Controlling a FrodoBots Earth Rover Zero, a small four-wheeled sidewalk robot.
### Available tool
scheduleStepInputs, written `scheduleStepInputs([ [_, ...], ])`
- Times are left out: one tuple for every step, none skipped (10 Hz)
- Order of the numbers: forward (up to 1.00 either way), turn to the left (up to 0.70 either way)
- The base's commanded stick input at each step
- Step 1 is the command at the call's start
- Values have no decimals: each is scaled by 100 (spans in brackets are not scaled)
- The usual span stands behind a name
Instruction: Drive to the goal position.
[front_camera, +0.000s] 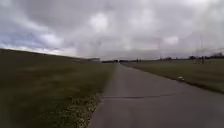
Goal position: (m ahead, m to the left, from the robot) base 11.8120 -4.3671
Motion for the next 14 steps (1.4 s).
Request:
scheduleStepInputs([
  [100,-39],
  [100,1],
  [100,1],
  [100,1],
  [100,1],
  [100,1],
  [100,1],
  [100,1],
  [100,1],
  [100,1],
  [100,1],
  [100,1],
  [100,1],
  [100,1],
])
